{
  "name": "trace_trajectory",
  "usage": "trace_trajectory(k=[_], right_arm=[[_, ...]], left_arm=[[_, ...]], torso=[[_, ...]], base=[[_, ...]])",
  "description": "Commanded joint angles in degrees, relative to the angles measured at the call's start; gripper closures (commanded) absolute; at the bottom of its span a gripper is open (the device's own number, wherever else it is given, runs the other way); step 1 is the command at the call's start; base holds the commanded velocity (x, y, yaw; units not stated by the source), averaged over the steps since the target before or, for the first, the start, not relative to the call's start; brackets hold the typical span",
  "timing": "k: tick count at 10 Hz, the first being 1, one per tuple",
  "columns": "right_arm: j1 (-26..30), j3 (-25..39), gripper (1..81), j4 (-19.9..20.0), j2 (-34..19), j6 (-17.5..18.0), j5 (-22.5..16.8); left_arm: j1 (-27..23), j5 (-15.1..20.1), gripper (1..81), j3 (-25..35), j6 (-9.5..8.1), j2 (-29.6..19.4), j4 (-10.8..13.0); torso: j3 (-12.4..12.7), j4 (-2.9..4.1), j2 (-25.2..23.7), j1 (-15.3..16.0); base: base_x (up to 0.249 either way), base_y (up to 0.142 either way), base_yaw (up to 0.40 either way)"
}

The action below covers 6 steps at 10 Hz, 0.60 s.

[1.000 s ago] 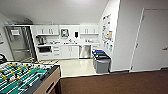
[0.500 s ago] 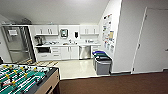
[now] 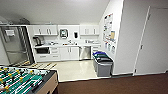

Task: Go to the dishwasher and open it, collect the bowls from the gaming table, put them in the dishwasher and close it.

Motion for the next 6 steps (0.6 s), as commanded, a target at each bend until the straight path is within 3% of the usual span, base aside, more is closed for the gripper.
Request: trace_trajectory(k=[1, 6], right_arm=[[3.5, 0.5, 1.0, 0.7, -1.4, 0.2, -3.0], [3.8, 0.6, 1.0, 0.0, -0.1, 0.0, -3.0]], left_arm=[[-3.6, 2.7, 1.0, -1.3, -0.03, -0.5, -0.6], [-3.6, 2.7, 1.0, -1.3, -0.03, -0.3, -0.6]], torso=[[0.0, 0.00, 0.0, 0.0], [0.0, 0.00, 0.0, 0.0]], base=[[0.208, 0.000, 0.000], [0.232, 0.000, 0.000]])
